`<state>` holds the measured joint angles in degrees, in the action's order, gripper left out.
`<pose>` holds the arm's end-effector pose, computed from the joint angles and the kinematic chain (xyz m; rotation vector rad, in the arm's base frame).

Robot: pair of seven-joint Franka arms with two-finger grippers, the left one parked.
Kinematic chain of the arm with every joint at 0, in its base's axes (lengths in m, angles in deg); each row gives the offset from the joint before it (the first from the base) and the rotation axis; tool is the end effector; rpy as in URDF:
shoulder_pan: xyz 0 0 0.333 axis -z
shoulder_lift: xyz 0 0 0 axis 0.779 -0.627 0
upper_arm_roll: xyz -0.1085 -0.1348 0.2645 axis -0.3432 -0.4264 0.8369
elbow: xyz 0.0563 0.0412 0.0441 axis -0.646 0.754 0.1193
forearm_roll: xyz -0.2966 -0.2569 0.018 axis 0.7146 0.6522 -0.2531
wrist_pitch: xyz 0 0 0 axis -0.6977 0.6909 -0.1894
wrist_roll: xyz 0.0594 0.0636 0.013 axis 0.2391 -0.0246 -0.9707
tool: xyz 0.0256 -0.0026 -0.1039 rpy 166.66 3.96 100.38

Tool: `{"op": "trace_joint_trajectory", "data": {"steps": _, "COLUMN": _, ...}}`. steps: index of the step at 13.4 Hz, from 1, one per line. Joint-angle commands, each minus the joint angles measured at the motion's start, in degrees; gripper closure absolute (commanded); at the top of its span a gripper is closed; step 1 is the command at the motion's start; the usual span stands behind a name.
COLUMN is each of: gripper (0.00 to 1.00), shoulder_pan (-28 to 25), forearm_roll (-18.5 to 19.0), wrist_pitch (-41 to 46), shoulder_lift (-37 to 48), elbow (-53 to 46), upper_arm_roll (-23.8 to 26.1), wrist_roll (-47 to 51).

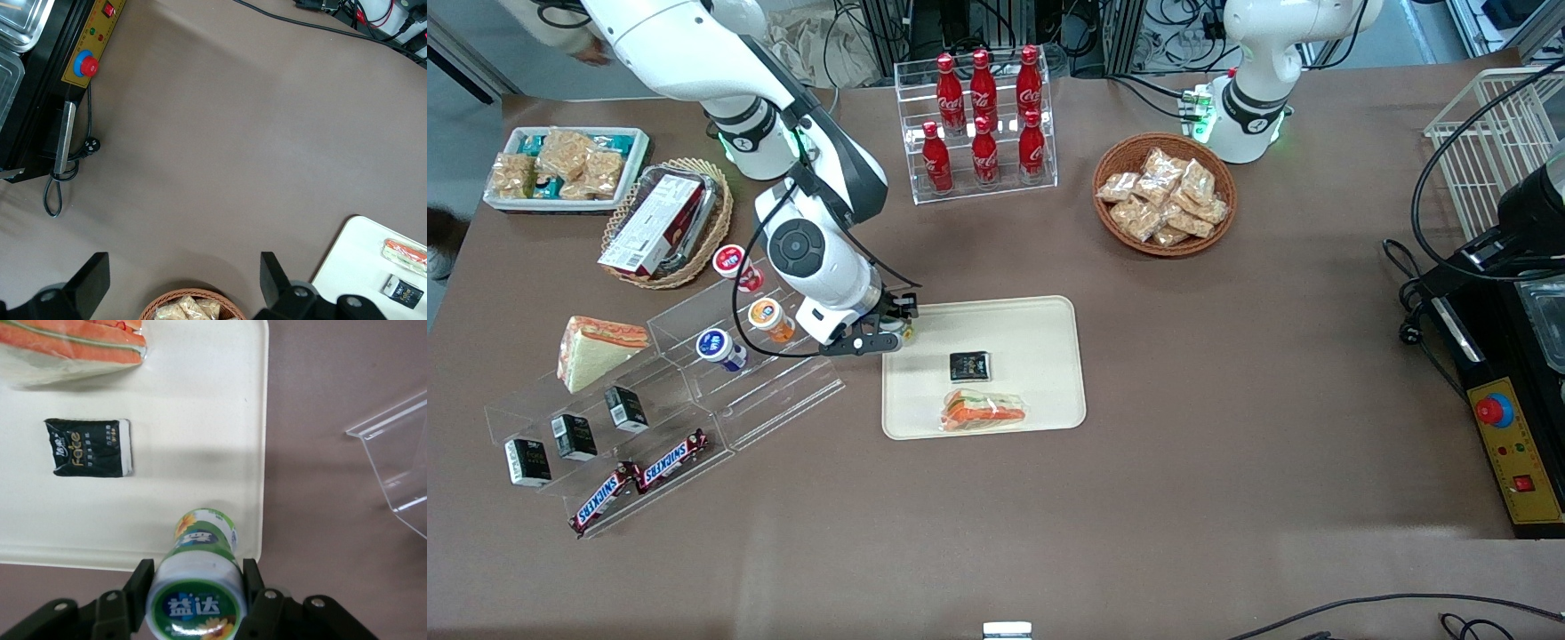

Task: Place green gum on tray
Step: 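Lower the green bottle onto the tray edge and open the right gripper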

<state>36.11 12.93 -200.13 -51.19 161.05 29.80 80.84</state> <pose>0.4954 0.3105 0.2842 -3.0147 -0.0427 0.1631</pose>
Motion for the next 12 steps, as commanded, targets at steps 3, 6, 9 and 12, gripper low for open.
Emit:
{"op": "trace_joint_trajectory", "data": {"steps": 3, "gripper": 0.70, "shoulder_pan": -0.8, "forearm_roll": 2.9, "wrist_pitch": -3.0, "shoulder_lift": -4.1, "elbow": -1.2, "upper_arm_roll": -0.2, "wrist_roll": 1.8}}
{"op": "trace_joint_trajectory", "data": {"steps": 6, "gripper": 0.70, "shoulder_pan": -1.1, "forearm_roll": 3.8, "wrist_pitch": -3.3, "shoulder_lift": -5.4, "elbow": -1.2, "upper_arm_roll": -0.2, "wrist_roll": 2.9}}
{"op": "trace_joint_trajectory", "data": {"steps": 9, "gripper": 0.69, "shoulder_pan": -1.2, "forearm_roll": 4.5, "wrist_pitch": -4.0, "shoulder_lift": -6.4, "elbow": -1.4, "upper_arm_roll": -0.2, "wrist_roll": 2.9}}
{"op": "trace_joint_trajectory", "data": {"steps": 12, "gripper": 0.47, "shoulder_pan": -1.3, "forearm_roll": 5.4, "wrist_pitch": -4.2, "shoulder_lift": -6.9, "elbow": -1.6, "upper_arm_roll": -0.2, "wrist_roll": 2.7}}
